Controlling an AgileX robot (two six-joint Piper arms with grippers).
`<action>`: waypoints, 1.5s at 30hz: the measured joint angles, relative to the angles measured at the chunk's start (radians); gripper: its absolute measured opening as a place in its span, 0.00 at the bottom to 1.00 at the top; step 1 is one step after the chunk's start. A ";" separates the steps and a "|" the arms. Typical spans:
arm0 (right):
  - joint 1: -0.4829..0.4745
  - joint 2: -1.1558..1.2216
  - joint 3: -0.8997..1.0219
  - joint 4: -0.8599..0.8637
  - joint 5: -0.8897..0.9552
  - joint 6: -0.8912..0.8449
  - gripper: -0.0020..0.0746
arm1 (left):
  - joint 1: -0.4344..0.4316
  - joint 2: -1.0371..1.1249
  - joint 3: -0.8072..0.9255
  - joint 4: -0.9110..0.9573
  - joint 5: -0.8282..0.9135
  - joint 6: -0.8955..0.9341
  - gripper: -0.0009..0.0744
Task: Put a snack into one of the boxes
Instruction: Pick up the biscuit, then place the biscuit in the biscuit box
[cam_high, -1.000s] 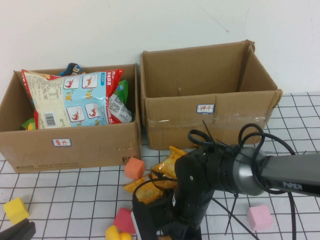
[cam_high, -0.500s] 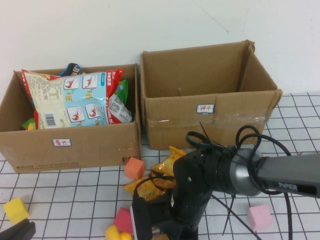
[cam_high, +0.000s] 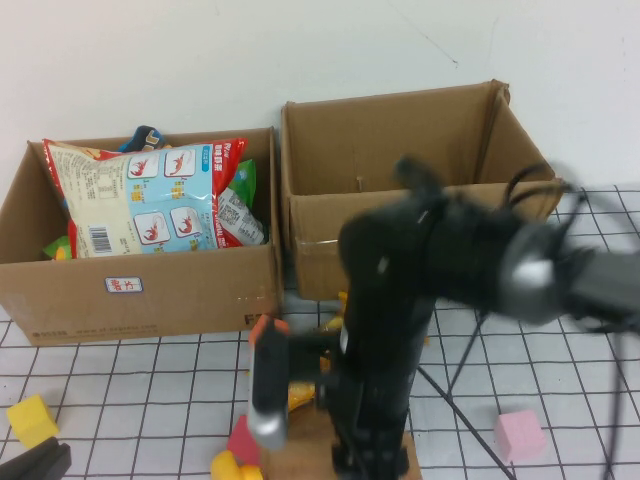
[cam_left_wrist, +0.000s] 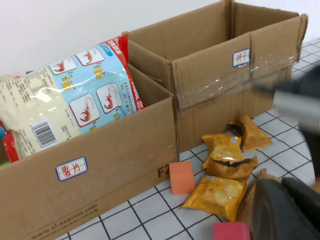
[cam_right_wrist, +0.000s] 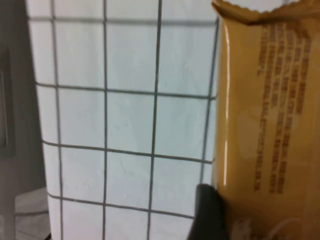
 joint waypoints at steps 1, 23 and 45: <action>0.000 -0.029 -0.013 0.000 0.012 0.000 0.63 | 0.000 0.000 0.000 0.000 0.000 0.000 0.01; -0.304 -0.236 -0.075 -0.381 -0.566 0.447 0.63 | 0.000 0.000 0.000 0.000 0.000 0.001 0.01; -0.425 -0.084 -0.075 -0.262 -0.896 0.480 0.57 | 0.000 0.000 0.000 0.000 -0.001 0.001 0.01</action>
